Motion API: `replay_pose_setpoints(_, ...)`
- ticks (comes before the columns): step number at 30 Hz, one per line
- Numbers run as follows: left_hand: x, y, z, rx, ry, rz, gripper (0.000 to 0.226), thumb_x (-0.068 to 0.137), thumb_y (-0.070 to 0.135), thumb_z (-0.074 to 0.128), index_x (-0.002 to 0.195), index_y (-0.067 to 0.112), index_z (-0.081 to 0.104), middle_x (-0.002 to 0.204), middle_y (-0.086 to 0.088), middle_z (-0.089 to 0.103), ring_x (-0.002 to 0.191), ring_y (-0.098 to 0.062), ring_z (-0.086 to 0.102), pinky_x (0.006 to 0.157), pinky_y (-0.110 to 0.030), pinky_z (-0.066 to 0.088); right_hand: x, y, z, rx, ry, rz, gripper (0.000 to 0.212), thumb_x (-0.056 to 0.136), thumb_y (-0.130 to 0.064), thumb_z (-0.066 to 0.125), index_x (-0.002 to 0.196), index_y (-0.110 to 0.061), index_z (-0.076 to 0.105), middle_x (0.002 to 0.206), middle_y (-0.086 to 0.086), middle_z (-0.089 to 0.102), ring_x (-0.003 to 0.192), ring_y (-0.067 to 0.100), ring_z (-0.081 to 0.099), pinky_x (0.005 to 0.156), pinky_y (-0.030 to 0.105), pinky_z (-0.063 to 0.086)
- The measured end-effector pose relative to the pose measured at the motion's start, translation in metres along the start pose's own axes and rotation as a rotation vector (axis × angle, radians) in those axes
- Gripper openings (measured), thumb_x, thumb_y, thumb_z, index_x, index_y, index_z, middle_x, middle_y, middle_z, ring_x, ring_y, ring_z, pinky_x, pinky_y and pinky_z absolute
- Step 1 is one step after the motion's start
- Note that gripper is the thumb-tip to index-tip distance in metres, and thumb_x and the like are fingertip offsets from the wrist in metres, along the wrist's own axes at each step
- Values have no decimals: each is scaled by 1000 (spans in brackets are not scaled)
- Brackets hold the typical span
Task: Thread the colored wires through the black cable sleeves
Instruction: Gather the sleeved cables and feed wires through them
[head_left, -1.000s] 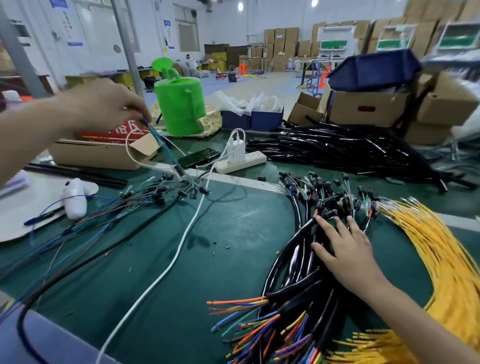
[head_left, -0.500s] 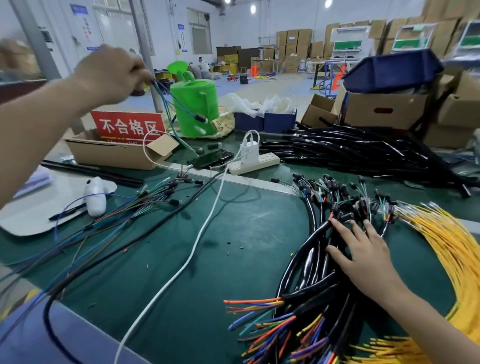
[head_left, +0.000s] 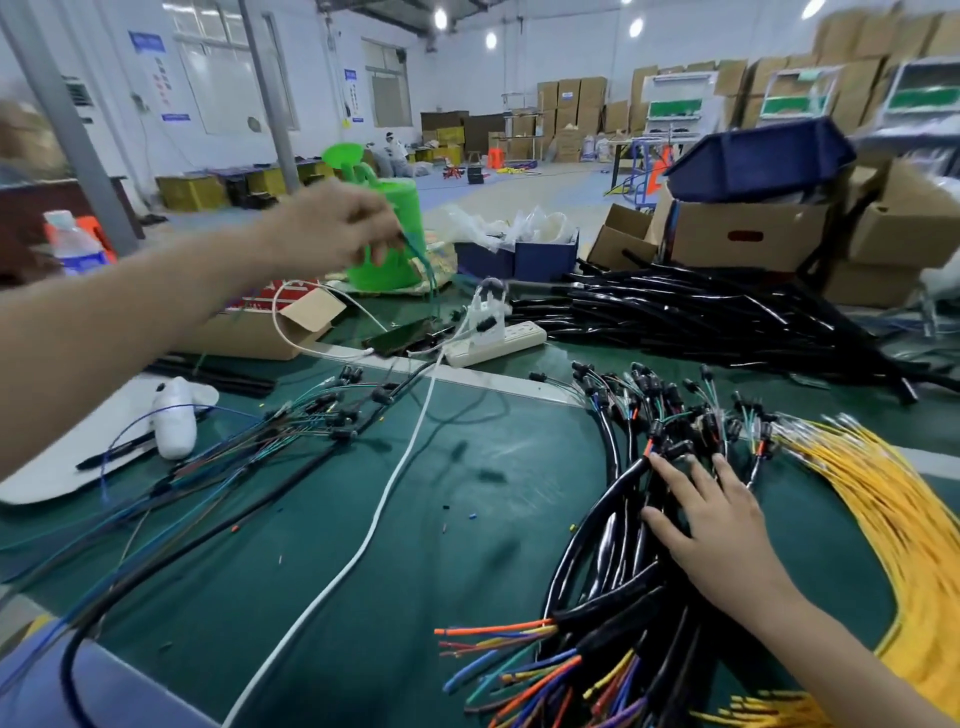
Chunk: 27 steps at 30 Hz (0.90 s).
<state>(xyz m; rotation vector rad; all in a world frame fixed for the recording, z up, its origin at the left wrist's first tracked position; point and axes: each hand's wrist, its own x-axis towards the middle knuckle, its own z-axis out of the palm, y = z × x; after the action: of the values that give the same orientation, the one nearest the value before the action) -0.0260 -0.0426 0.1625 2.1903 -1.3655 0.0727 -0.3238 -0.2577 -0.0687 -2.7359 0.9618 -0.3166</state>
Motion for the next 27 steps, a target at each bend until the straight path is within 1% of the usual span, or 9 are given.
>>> replay_pose_setpoints(4,-7,-19,31,134,-218,-81,13,95,17,52,95,11,64,76,1,68,56,-9,57,54,-19,43,1,0,-2,12,17,-4,60,97,-52,33,149,-41,6,159,3,13,147,20,-9,117,38,2)
replay_pose_setpoints(7,-14,-37,41,252,-352,-140,5,91,15,59,92,17,63,75,6,72,59,-2,65,61,-17,45,0,2,-1,13,19,-3,60,97,-52,33,149,-41,6,159,4,13,147,20,-9,117,38,1)
replay_pose_setpoints(11,-29,-52,52,290,-621,-287,8,88,10,63,87,16,57,82,0,74,67,-7,70,71,-23,49,1,3,0,21,25,0,60,97,-52,34,149,-41,8,159,4,14,147,20,-8,117,39,1)
replay_pose_setpoints(14,-36,-58,64,291,-581,-312,6,93,12,54,90,17,51,83,4,74,67,-8,71,71,-26,51,2,2,1,37,31,-3,60,96,-52,35,149,-41,9,159,4,15,147,19,-8,117,39,1)
replay_pose_setpoints(17,-34,-60,71,211,-388,-296,9,99,11,39,95,17,46,85,3,72,68,-12,71,57,-26,49,2,2,2,45,33,-1,60,96,-51,36,149,-41,10,159,4,16,147,19,-7,117,40,1)
replay_pose_setpoints(19,-32,-59,70,244,-404,-276,17,96,6,37,94,18,48,88,1,72,71,-12,70,61,-27,50,1,2,2,46,32,0,60,96,-52,36,149,-41,10,159,4,16,147,19,-7,117,39,1)
replay_pose_setpoints(23,-33,-52,67,506,-952,-353,23,89,10,49,98,25,64,98,13,65,94,-10,62,86,-28,49,2,2,2,41,32,4,60,96,-52,35,149,-42,9,159,4,16,147,19,-8,117,39,1)
replay_pose_setpoints(24,-33,-51,71,501,-1005,-387,19,90,16,53,103,26,64,99,14,63,96,-10,60,89,-29,49,2,3,1,40,32,5,60,96,-52,35,149,-42,9,159,4,16,147,19,-8,117,39,1)
replay_pose_setpoints(27,-27,-55,92,493,-740,-318,24,91,36,55,109,21,62,106,5,64,97,-16,58,89,-31,46,1,2,1,46,28,9,60,96,-52,36,149,-42,9,159,5,17,147,19,-8,117,39,1)
